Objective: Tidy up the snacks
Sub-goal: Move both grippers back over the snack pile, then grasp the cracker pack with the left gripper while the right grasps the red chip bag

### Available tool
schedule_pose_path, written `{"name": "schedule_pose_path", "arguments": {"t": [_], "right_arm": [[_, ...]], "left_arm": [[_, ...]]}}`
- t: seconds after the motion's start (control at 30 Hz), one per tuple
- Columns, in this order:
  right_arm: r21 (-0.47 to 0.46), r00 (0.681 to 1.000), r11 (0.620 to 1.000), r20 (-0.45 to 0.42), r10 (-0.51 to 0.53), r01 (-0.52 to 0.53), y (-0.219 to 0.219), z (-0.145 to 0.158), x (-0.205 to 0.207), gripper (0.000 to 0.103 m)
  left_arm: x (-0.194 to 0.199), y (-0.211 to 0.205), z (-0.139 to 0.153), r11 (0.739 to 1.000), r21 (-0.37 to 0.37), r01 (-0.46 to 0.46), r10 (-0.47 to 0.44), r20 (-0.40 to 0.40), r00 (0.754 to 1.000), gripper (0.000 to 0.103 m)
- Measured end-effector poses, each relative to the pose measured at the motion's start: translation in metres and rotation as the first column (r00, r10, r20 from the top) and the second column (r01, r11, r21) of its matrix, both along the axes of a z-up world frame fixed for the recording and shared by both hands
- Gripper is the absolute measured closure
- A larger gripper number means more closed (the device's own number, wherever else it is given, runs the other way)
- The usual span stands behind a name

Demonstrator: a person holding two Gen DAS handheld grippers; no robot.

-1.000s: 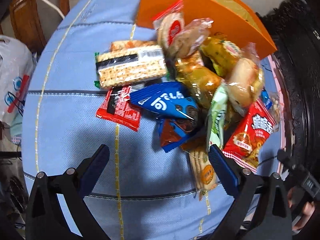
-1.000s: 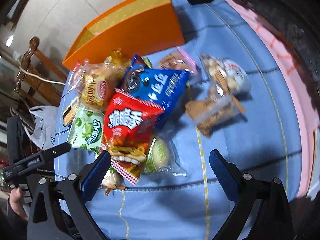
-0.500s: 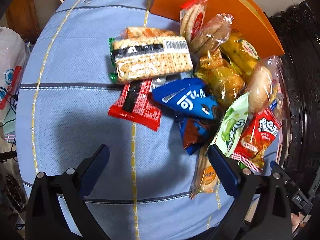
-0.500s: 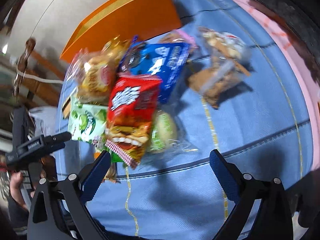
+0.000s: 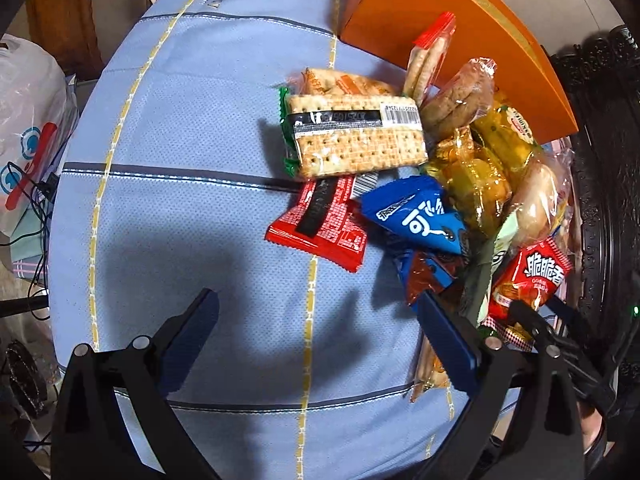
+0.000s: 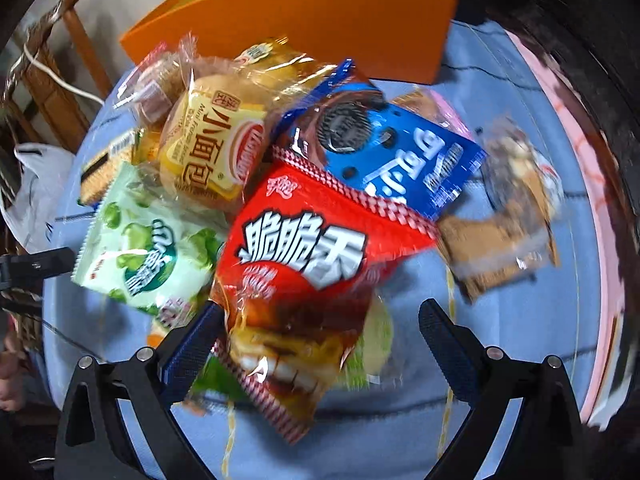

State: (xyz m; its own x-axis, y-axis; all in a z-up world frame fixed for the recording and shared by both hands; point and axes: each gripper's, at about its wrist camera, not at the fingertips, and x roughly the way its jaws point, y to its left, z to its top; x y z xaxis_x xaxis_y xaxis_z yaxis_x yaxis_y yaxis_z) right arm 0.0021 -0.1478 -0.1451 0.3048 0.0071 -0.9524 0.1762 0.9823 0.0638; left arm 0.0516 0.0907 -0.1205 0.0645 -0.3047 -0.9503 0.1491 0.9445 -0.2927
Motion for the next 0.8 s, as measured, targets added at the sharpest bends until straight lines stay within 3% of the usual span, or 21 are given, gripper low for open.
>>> {"name": "schedule_pose_path", "arguments": {"t": [0.07, 0.1, 0.23, 0.37, 0.6, 0.8], "right_arm": [[-0.007, 1.0, 1.0, -0.007, -0.009, 0.009, -0.004, -0.001, 0.005, 0.006], [0.025, 1.0, 1.0, 0.0, -0.015, 0.015, -0.007, 0.0, 0.006, 0.021], [0.092, 0.999, 0.996, 0.032, -0.023, 0.02, -0.017, 0.012, 0.006, 0.057], [0.162, 0.998, 0.987, 0.061, -0.013, 0.003, -0.026, 0.025, 0.002, 0.071], [0.201, 0.997, 0.979, 0.08, 0.003, -0.019, -0.042, 0.047, -0.018, 0.075], [0.263, 0.998, 0.964, 0.056, 0.009, -0.023, -0.048, 0.037, -0.054, 0.075]], "left_arm": [[0.002, 0.005, -0.001, 1.0, 0.011, 0.003, -0.003, -0.004, 1.0, 0.006], [0.003, 0.007, -0.002, 1.0, 0.015, 0.002, -0.002, -0.006, 1.0, 0.006], [0.004, 0.014, -0.005, 1.0, 0.018, -0.009, 0.009, -0.015, 1.0, 0.006], [0.003, 0.01, -0.003, 1.0, 0.024, 0.018, -0.018, -0.005, 1.0, 0.006], [0.006, -0.006, 0.011, 0.996, 0.041, 0.085, -0.087, 0.06, 0.994, 0.006], [0.025, 0.001, 0.016, 0.998, 0.032, 0.046, -0.048, 0.082, 0.995, 0.006]]}}
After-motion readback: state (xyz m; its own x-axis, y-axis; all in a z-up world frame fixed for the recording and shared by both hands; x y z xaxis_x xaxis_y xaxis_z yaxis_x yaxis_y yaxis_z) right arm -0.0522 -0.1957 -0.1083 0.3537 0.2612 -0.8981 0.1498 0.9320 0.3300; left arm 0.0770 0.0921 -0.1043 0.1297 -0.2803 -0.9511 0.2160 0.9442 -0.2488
